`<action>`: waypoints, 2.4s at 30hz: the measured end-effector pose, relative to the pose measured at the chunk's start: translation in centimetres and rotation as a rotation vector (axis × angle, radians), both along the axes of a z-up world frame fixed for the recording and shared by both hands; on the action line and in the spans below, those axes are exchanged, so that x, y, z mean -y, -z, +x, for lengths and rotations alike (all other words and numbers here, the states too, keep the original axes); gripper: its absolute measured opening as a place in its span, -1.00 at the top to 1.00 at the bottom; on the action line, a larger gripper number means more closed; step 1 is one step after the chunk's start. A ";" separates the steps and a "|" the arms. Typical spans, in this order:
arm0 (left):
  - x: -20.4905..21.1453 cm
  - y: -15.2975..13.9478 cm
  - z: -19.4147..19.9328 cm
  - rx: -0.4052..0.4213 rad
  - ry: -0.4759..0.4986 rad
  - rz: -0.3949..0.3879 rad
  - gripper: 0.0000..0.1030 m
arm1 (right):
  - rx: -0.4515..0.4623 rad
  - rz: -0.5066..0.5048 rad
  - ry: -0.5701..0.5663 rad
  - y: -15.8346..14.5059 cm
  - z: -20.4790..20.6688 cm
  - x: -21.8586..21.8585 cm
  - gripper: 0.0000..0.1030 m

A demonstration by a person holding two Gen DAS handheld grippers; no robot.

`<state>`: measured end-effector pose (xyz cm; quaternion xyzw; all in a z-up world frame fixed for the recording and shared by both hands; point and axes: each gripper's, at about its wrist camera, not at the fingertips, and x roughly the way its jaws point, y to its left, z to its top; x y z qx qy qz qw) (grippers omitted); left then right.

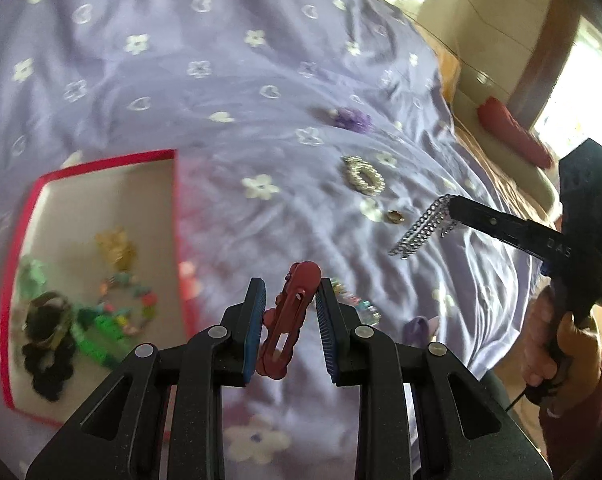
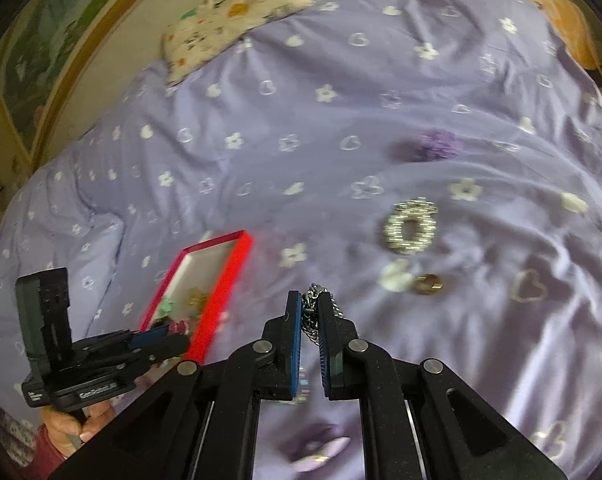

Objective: Organize jewelry
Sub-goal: 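Carry the red clip with the left tool while the right tool carries the chain over the box, then open both tools to drop the red clip and silver chain into the box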

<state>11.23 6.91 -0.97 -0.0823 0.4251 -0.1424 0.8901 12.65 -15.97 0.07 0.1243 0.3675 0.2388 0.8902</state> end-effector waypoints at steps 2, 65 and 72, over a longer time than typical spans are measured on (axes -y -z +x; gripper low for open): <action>-1.3 0.1 -0.5 -0.004 -0.033 -0.006 0.54 | 0.001 0.004 -0.029 -0.2 -0.2 -1.4 0.86; -18.1 8.4 -3.4 -0.146 -0.392 0.076 0.52 | -0.227 -0.137 -0.433 9.8 0.5 -24.1 0.82; -18.2 8.1 -3.6 -0.150 -0.409 0.082 0.24 | -0.238 -0.123 -0.428 9.6 0.5 -24.0 0.72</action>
